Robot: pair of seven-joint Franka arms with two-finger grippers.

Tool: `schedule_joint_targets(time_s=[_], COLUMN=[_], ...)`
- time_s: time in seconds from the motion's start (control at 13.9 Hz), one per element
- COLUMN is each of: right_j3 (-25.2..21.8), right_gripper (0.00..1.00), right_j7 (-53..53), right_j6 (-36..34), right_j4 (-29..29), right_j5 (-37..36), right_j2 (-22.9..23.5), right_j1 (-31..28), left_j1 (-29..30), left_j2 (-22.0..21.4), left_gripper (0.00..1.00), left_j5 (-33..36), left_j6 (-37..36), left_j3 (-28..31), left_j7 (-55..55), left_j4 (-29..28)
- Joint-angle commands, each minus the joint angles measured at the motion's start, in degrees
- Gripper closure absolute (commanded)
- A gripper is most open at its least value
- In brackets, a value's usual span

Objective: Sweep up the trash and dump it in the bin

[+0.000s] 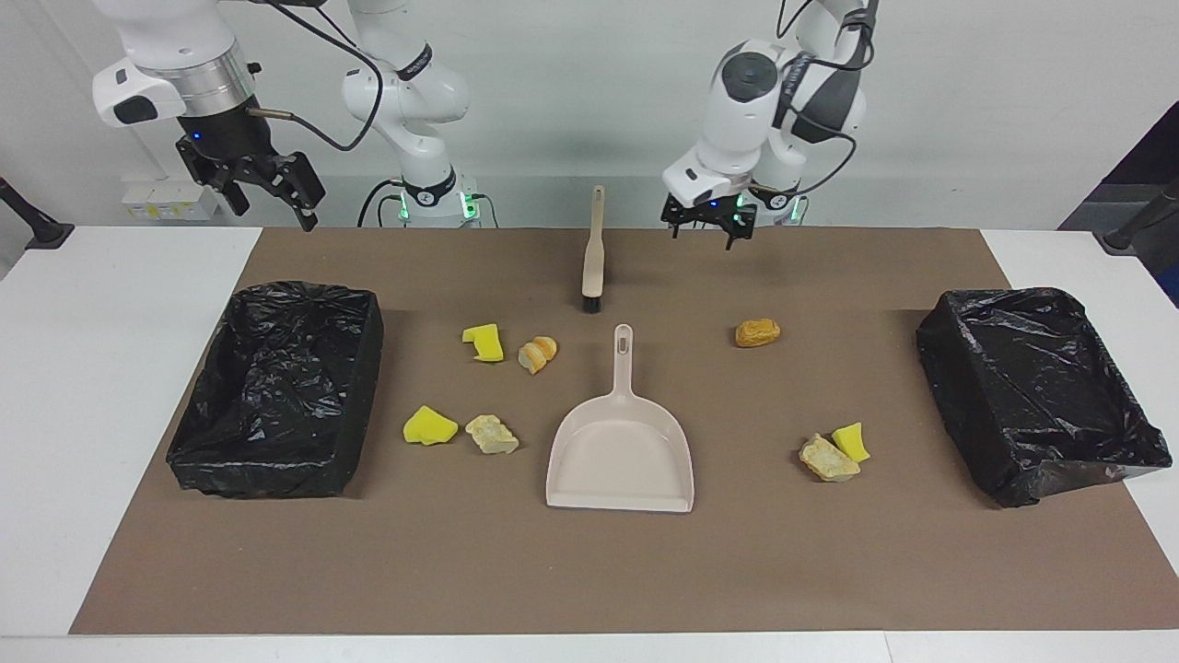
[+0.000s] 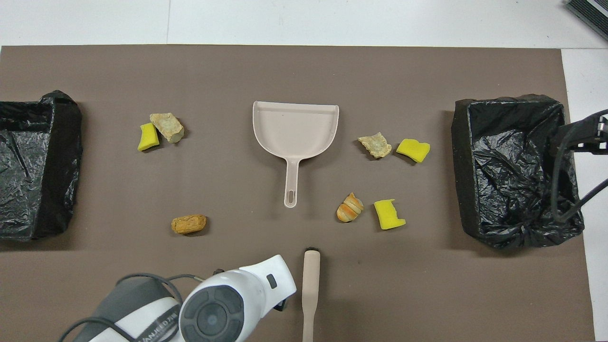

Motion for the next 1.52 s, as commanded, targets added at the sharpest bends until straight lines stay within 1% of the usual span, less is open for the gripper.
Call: schedule_joint_targets(time_s=[0.0, 0.14, 0.29, 0.36, 0.58, 0.79, 0.87, 0.94, 1.01, 1.08, 1.16, 1.23, 1.37, 1.44], right_j3=[0.38, 0.82, 1.69, 1.96, 2.05, 1.96, 1.96, 1.96, 2.05, 1.96, 1.87, 1.96, 1.96, 1.96], right_gripper=[0.00, 0.00, 0.00, 0.00, 0.00, 0.00, 0.00, 0.00, 0.00, 0.00, 0.00, 0.00, 0.00, 0.00], right_j7=[-2.17, -2.17, -1.65, -1.21, 2.56, 16.59, 19.42, 21.19, 23.21, 25.32, 28.21, 31.28, 34.64, 35.79], right_j6=[-1.48, -2.88, -1.14, -0.69, 3.78, 9.05, 9.41, 10.29, 12.82, 15.11, 18.00, 21.51, 25.40, 27.24], right_j4=[-0.39, -0.39, -0.47, -0.47, -1.17, -0.83, -0.65, 0.22, 0.40, 0.41, 0.49, 0.41, 0.23, -0.12], right_j5=[1.64, 1.83, 1.30, 0.51, 0.51, 0.33, 0.50, 0.42, 0.51, 0.25, -0.54, -0.90, -0.72, -0.64], right_j2=[-1.02, -1.20, -1.11, -1.03, 0.46, 4.59, 6.77, 8.62, 10.47, 12.92, 15.82, 18.11, 21.90, 22.87], right_j1=[-0.05, 0.65, 1.26, 3.18, 8.80, 17.41, 20.05, 21.47, 23.40, 25.76, 28.31, 30.08, 32.72, 33.43], left_j1=[-7.19, -11.76, -15.20, -16.60, -18.20, -19.87, -20.48, -20.75, -20.92, -20.92, -20.92, -20.92, -20.92, -20.92], left_j2=[-2.14, -2.05, -1.70, -1.52, 2.16, 4.62, 5.41, 5.60, 5.51, 5.51, 5.51, 5.34, 5.33, 5.25], left_gripper=[0.00, 0.00, 0.00, 0.00, 0.00, 0.00, 0.00, 0.00, 0.01, 0.08, 0.21, 0.26, 0.26, 0.26], left_j5=[-0.31, -0.31, -0.31, -0.31, -0.31, -0.31, -0.31, -0.31, -0.31, -0.31, -0.31, -0.31, -0.22, -0.22], left_j6=[7.98, 10.64, 12.21, 14.14, 19.33, 22.15, 23.03, 23.30, 22.95, 22.86, 22.42, 21.46, 20.49, 20.31], left_j3=[1.13, 1.13, 1.13, 1.13, 1.04, 1.04, 0.96, 0.96, 0.96, 0.96, 0.87, 0.78, 0.87, 0.87], left_j7=[-7.32, -12.42, -15.68, -16.74, -18.41, -19.56, -20.52, -20.96, -21.14, -21.75, -22.19, -22.37, -22.37, -22.46], left_j4=[-5.61, -7.38, -8.60, -9.65, -10.37, -10.37, -10.37, -10.45, -10.37, -10.37, -10.37, -10.37, -10.10, -10.10])
